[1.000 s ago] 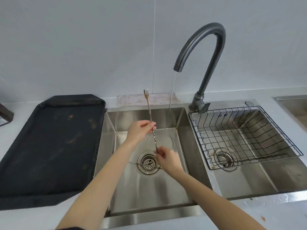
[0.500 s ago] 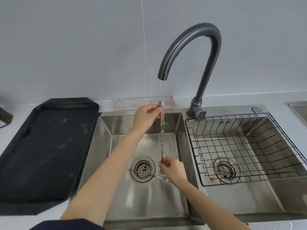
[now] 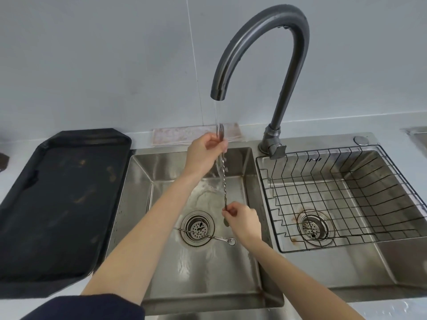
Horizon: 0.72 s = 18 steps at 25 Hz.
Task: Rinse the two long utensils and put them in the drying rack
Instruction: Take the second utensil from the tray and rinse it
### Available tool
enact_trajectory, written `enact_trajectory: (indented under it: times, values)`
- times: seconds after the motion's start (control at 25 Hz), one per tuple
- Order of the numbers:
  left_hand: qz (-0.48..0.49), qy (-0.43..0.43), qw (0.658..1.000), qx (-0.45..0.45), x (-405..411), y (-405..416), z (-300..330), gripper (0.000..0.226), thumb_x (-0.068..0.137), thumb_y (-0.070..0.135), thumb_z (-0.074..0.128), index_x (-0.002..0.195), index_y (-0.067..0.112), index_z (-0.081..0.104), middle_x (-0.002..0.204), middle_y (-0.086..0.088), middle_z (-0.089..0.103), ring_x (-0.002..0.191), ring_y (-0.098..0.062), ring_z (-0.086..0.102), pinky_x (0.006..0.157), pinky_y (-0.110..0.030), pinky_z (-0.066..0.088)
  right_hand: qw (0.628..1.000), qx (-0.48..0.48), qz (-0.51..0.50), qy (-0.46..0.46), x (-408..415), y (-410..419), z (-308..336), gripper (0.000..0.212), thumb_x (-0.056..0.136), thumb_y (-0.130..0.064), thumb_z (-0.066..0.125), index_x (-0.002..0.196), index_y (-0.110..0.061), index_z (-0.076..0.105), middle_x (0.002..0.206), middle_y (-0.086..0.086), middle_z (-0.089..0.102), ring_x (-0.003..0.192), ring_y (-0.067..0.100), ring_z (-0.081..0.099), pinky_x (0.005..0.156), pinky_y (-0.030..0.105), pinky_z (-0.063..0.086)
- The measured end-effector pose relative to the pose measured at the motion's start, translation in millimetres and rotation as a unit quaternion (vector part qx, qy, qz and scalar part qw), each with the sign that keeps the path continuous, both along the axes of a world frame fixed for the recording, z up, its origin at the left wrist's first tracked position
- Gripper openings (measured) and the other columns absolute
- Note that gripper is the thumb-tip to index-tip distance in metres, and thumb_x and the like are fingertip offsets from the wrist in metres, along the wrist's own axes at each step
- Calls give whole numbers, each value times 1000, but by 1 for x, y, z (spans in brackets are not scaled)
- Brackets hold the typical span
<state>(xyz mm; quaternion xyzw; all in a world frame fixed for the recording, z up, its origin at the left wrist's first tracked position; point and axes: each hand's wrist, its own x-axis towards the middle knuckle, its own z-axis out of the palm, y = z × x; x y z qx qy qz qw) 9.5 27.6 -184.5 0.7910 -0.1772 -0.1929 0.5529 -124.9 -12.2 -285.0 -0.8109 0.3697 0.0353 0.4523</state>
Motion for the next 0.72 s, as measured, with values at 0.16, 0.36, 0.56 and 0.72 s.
enact_trajectory:
  times: [0.16,0.36,0.56,0.72]
  values:
    - [30,39,998,-50,0,-2,3,17,92,17,51,85,15,66,73,7,66,66,-4,67,80,-24,54,1000,5,4,-12,-2,3,5,7,88,-26,59,82,-22,59,81,2,73,82,18,66,72,32,52]
    - [56,87,991,-88,0,-1,7,20,93,19,49,98,9,66,75,5,67,65,-3,67,64,-13,54,1000,21,-1,-20,-11,6,4,29,87,-26,60,62,-34,46,63,-8,62,76,19,70,76,37,57]
    - [38,125,990,-44,-18,10,-15,20,91,17,53,105,6,63,79,6,66,71,-5,64,77,-21,53,998,39,-3,-57,-8,4,12,16,85,-23,62,71,-25,57,60,-10,60,68,19,69,78,40,58]
    - [71,213,972,-69,-18,23,-25,14,93,15,50,96,10,62,83,1,67,72,-5,65,64,-14,55,994,16,5,-104,-1,-14,30,12,84,-21,65,73,-24,62,66,-6,62,66,16,61,68,31,54]
